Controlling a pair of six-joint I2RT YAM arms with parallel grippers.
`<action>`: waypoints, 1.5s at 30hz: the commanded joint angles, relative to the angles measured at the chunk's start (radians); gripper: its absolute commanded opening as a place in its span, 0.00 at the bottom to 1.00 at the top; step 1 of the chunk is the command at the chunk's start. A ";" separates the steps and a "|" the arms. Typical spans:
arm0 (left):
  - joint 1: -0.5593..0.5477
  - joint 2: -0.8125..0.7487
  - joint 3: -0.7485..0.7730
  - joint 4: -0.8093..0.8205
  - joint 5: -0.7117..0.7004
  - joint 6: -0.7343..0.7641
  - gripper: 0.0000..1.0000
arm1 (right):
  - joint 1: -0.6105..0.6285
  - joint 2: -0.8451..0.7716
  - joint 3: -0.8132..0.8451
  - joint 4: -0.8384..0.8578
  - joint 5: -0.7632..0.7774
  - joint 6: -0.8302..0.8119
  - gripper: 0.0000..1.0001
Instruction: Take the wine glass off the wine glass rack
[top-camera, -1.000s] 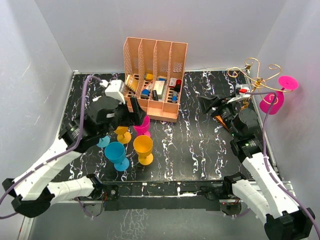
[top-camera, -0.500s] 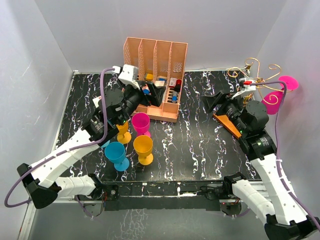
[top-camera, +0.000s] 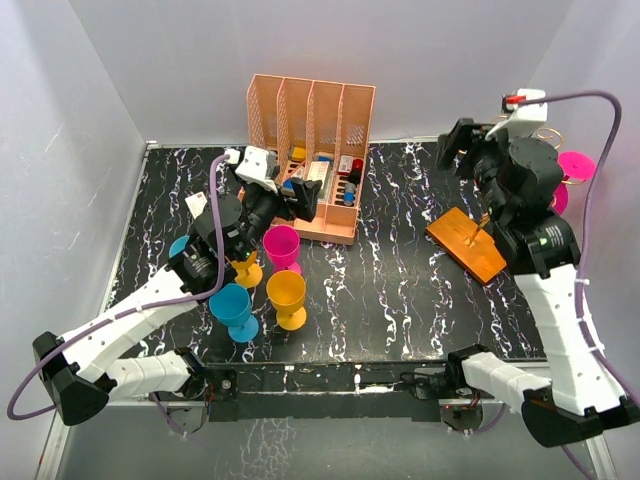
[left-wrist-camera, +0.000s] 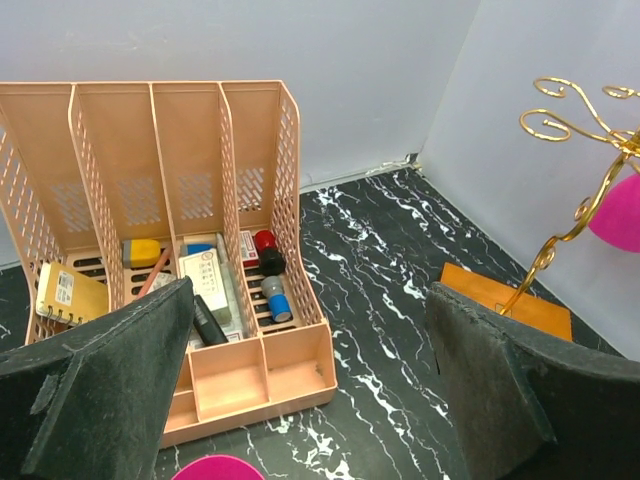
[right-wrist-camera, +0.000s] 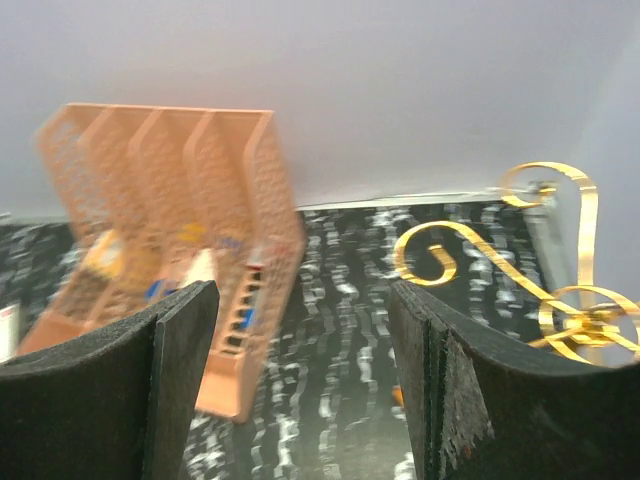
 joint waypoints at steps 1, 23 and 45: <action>0.004 -0.030 -0.013 0.026 -0.008 0.019 0.97 | 0.005 0.098 0.176 -0.095 0.344 -0.152 0.74; -0.230 -0.208 -0.215 0.251 -0.121 0.292 0.97 | -0.304 0.363 0.289 -0.179 0.627 -0.549 0.60; -0.293 -0.244 -0.252 0.308 -0.183 0.381 0.97 | -0.331 0.360 0.140 -0.135 0.691 -0.795 0.48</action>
